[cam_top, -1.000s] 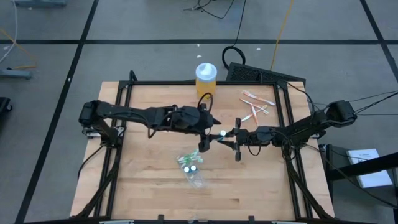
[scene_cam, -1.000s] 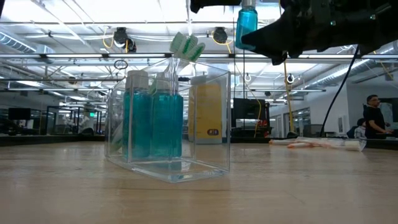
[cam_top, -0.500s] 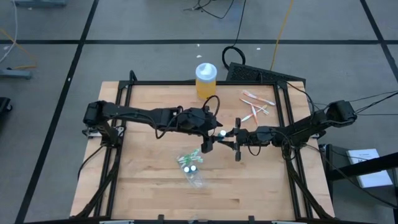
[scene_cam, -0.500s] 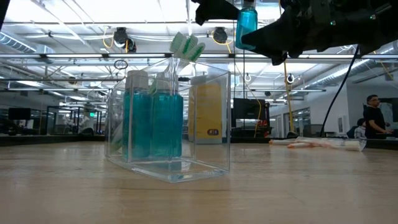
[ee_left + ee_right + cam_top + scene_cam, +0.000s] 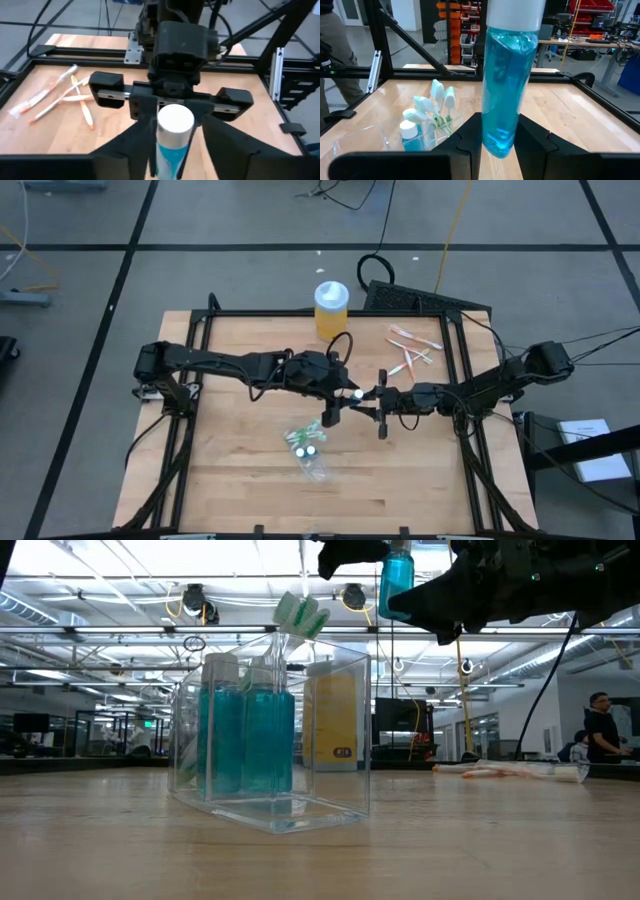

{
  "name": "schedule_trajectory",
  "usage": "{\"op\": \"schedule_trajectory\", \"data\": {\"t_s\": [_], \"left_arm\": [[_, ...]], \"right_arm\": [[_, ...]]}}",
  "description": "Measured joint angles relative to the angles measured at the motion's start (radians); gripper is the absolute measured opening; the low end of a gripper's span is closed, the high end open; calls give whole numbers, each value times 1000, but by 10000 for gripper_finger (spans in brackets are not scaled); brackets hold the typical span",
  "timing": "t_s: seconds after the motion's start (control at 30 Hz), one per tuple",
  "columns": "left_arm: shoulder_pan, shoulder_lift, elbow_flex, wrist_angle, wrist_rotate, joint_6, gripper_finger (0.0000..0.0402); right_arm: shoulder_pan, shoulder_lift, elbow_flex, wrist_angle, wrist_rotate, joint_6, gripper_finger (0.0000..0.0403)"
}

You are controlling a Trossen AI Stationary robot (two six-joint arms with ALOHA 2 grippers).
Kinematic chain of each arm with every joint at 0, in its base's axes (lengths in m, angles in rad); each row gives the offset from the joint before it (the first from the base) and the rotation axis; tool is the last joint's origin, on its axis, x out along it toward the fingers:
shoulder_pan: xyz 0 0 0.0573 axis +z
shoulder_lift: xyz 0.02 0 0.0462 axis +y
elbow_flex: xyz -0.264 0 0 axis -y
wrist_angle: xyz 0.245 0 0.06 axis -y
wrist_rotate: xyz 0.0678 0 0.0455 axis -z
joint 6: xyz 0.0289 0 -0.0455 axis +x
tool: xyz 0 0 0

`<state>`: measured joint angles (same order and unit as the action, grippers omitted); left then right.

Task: Pick & Place toothbrushing station
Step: Put the blue mouthwash into the transparent organizer

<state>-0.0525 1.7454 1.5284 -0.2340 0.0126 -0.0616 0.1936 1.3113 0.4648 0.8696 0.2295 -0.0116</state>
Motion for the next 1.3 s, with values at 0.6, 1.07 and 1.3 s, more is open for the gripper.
{"op": "schedule_trajectory", "data": {"t_s": [0.6,1.07,1.3], "left_arm": [[2,23,0,6,17,-8,162],[5,22,0,41,19,3,127],[20,22,0,37,40,-8,98]], "right_arm": [[0,-1,0,2,1,0,84],[0,-1,0,-6,-1,0,84],[0,-1,0,-6,-1,23,86]]}}
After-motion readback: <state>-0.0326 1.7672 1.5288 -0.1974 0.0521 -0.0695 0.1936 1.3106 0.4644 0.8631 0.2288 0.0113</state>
